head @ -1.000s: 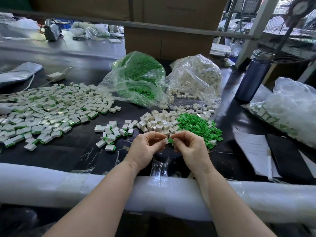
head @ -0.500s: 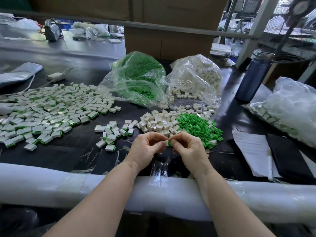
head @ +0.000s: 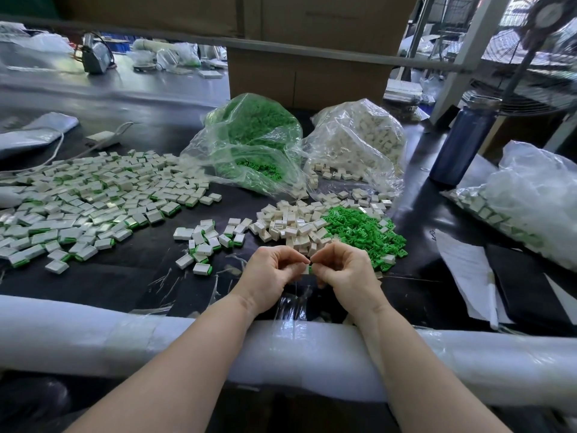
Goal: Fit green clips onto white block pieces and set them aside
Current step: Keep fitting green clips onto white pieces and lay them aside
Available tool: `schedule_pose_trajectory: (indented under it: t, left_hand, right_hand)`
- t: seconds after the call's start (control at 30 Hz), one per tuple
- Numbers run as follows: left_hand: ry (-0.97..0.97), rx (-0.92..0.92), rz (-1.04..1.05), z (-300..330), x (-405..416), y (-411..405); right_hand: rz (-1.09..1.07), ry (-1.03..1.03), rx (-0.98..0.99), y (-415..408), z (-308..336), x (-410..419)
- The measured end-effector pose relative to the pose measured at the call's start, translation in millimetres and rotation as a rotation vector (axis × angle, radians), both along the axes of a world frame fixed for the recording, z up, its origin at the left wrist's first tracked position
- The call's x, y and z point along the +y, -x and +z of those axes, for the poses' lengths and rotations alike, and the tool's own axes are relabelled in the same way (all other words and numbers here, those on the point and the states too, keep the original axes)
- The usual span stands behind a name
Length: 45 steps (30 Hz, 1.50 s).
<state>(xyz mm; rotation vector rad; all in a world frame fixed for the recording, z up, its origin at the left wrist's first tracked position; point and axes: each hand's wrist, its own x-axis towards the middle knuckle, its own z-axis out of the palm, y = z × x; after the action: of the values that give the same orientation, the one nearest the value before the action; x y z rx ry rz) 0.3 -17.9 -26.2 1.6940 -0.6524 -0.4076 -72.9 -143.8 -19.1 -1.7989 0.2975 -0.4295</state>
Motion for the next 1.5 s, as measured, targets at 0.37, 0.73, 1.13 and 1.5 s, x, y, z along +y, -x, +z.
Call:
schedule_pose_trajectory:
  t: [0.37,0.73,1.13,1.5]
  left_hand:
    - [-0.081,-0.073,-0.006,2.0,0.7,0.9]
    - [-0.104,-0.092,-0.02,4.6,1.4,3.0]
    - [-0.006,-0.075,0.0,1.8,1.9,-0.3]
    - [0.089,-0.002,0.039,-0.2,-0.3,-1.9]
  right_hand:
    - [0.012,-0.03,0.033,0.6,-2.4,-2.2]
    - [0.032,-0.058,0.028,0.9,-3.5,-3.9]
    - [-0.007,-0.115,-0.007,-0.9,-4.6,-3.1]
    - [-0.032,0.02,0.124,-5.1,-4.5,1.9]
